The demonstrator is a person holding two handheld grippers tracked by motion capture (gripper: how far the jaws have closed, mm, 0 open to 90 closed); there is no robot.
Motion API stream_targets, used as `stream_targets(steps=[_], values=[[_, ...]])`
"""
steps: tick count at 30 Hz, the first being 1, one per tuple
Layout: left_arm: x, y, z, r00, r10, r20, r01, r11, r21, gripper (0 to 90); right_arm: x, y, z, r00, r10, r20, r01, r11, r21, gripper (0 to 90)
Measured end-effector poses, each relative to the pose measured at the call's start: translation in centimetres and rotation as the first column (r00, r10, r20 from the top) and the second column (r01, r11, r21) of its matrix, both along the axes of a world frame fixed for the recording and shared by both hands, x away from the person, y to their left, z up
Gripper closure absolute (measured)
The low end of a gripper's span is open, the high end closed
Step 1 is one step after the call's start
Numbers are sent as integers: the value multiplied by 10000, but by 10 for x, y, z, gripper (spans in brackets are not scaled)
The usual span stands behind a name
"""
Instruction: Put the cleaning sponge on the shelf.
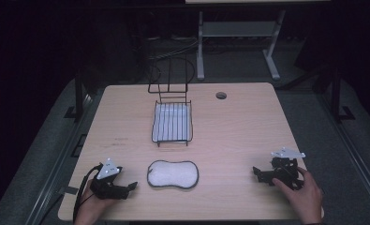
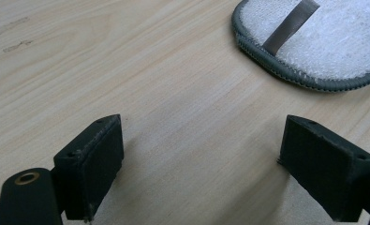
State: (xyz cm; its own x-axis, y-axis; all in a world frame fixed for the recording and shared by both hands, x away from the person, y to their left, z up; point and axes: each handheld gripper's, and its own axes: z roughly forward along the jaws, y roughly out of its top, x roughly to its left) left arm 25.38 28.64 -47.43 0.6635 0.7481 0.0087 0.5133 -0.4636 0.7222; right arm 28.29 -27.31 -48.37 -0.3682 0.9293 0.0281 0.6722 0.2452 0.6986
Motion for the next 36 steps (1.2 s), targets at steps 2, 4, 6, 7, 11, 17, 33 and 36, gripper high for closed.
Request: stream_targets(steps=[2, 4, 6, 7, 11, 17, 33, 36], values=[[0, 0, 0, 10000, -5, 12, 5, 10000, -6, 130, 0, 0, 0, 10000, 1, 0, -1, 10000, -2, 2], [-1, 0, 0, 10000, -23, 23, 23, 10000, -3, 136, 0, 0, 0, 10000, 14, 0, -14, 10000, -25, 2], [-1, 0, 1, 10000, -14, -16, 14, 10000, 14, 144, 0, 0, 0, 10000, 15, -2, -15, 10000, -23, 2], [-1, 0, 1, 10000, -28, -43, 28, 10000, 30, 144, 0, 0, 0, 10000, 15, -2, -15, 10000, -23, 2], [-2, 1, 5, 9998, -53, -195, 51, 9999, -101, 226, 0, 0, 0, 10000, 13, 1, -13, 10000, -24, 2], [-6, -4, 20, 9987, -407, -296, 392, 9980, -493, 494, 0, 0, 0, 10000, 10, 3, -10, 10000, -25, 2], [-13, -45, 33, 9756, -2055, -779, 1910, 9681, -1624, 898, 1, 0, 0, 10000, -47, -17, 47, 10000, -5, 2], [-14, -54, 32, 9709, -2262, -793, 2117, 9644, -1586, 898, 3, 1, 0, 10000, -76, -14, 76, 10000, -4, 1]])
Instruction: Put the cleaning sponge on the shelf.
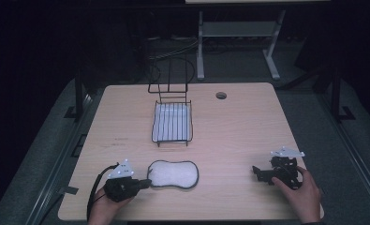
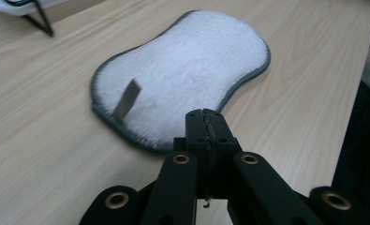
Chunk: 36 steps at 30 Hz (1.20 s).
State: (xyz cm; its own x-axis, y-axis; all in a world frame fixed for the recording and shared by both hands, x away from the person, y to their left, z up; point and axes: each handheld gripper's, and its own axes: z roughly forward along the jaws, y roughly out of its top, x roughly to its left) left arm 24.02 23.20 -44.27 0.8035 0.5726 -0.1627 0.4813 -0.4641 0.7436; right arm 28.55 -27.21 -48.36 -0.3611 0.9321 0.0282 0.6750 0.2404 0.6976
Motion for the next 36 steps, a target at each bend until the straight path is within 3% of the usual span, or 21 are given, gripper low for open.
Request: stream_targets(steps=[9, 20, 33, 36], values=[[11, -13, -6, 9999, -96, -94, 98, 9995, 287, 897, 2, 1, 0, 10000, -10, -17, 10, 10000, 10, 2], [22, -11, -12, 9996, 203, -198, -186, 9962, 848, 897, 2, 1, 0, 10000, -9, -15, 9, 10000, 6, 2], [44, -10, -11, 9979, 646, 45, -647, 9924, 1051, 897, 2, 1, 0, 10000, -10, -12, 10, 10000, 3, 2], [42, -11, -8, 9980, 630, 108, -637, 9944, 839, 897, 2, 1, 0, 10000, -10, -12, 10, 10000, 3, 2]])
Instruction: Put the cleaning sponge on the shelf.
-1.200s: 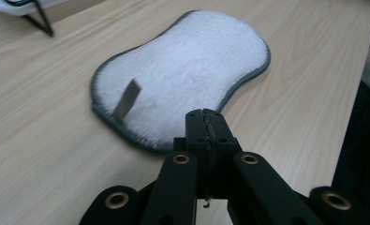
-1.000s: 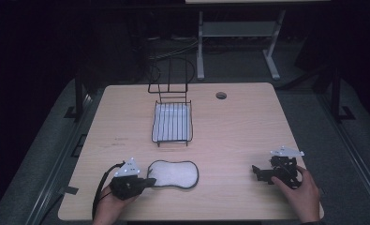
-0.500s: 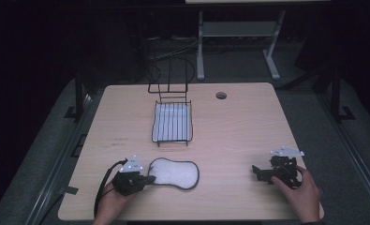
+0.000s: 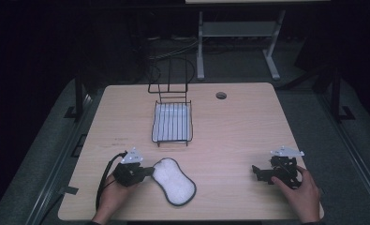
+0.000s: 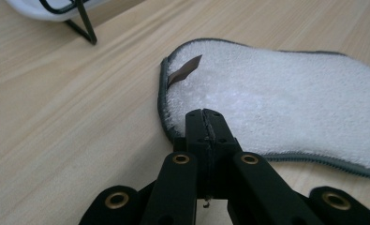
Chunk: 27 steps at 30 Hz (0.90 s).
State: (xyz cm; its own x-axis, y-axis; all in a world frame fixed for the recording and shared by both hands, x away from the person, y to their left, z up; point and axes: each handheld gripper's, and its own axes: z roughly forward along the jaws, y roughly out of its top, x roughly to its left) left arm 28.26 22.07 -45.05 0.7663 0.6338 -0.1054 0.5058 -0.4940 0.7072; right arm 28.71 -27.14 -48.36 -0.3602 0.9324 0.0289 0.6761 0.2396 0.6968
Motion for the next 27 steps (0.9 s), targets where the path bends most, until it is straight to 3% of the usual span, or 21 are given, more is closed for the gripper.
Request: stream_targets(steps=[6, 12, 17, 21, 23, 27], values=[[-9, -15, 8, 9988, -480, 39, 481, 9965, -691, 897, 0, 0, 0, 10000, 3, 0, -3, 10000, -2, 2], [-21, -45, 11, 9909, -1342, -61, 1325, 9840, -1194, 897, 0, 0, 0, 10000, 2, 0, -2, 10000, -1, 2], [-28, -67, 6, 9785, -2035, -331, 1983, 9729, -1194, 897, 0, 0, 0, 10000, 1, 1, -1, 10000, 0, 2], [-31, -79, 0, 9681, -2438, -570, 2384, 9672, -881, 897, 0, 0, 0, 10000, 3, 1, -3, 10000, -2, 2], [-32, -80, -2, 9670, -2465, -643, 2415, 9674, -767, 897, 0, 0, 0, 10000, 2, 3, -2, 10000, -2, 2], [-31, -74, -2, 9713, -2258, -750, 2200, 9723, -791, 897, 0, 0, 0, 10000, 3, 4, -3, 10000, -2, 2]])
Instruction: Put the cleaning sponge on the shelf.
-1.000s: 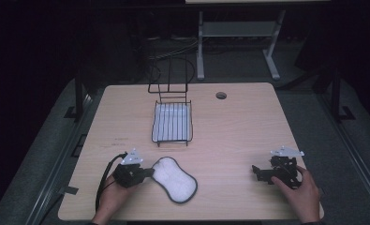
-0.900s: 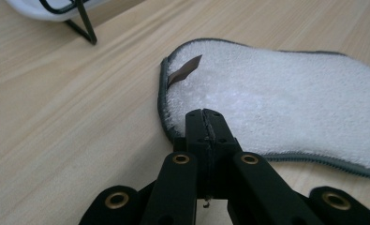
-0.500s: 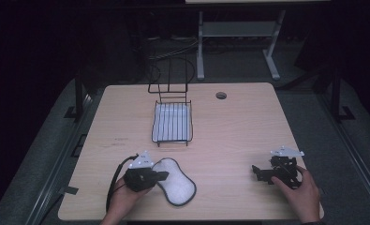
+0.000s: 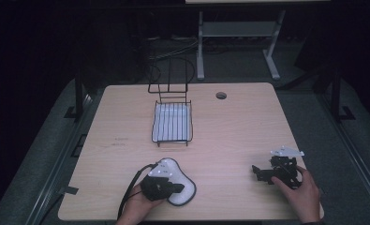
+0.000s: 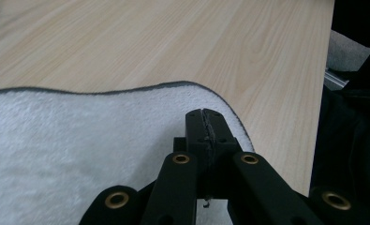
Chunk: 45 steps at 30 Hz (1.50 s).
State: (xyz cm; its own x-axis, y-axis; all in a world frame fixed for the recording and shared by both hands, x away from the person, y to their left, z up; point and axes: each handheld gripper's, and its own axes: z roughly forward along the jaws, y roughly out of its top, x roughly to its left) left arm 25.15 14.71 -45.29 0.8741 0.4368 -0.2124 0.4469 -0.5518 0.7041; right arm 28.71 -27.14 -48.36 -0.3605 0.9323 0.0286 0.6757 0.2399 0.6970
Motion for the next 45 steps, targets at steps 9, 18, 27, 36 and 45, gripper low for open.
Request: stream_targets(steps=[9, 18, 27, 36, 45], values=[[-2, 26, 1, 9981, 606, -118, -605, 9981, 76, 897, 0, 0, 0, 10000, -1, -3, 1, 10000, 2, 2], [-3, 54, 3, 9923, 1228, -144, -1224, 9921, 260, 897, 0, 0, 0, 10000, -1, -4, 1, 10000, 5, 2], [-3, 77, 5, 9842, 1769, 2, -1767, 9830, 498, 897, 0, 0, 0, 10000, 0, -5, 0, 10000, 6, 2], [1, 101, 6, 9700, 2429, 132, -2432, 9678, 652, 897, 0, 0, 0, 10000, -13, -11, 13, 10000, 15, 2], [4, 121, 7, 9565, 2905, 259, -2916, 9530, 820, 897, 0, 0, 0, 10000, -6, -6, 6, 10000, 9, 2]])
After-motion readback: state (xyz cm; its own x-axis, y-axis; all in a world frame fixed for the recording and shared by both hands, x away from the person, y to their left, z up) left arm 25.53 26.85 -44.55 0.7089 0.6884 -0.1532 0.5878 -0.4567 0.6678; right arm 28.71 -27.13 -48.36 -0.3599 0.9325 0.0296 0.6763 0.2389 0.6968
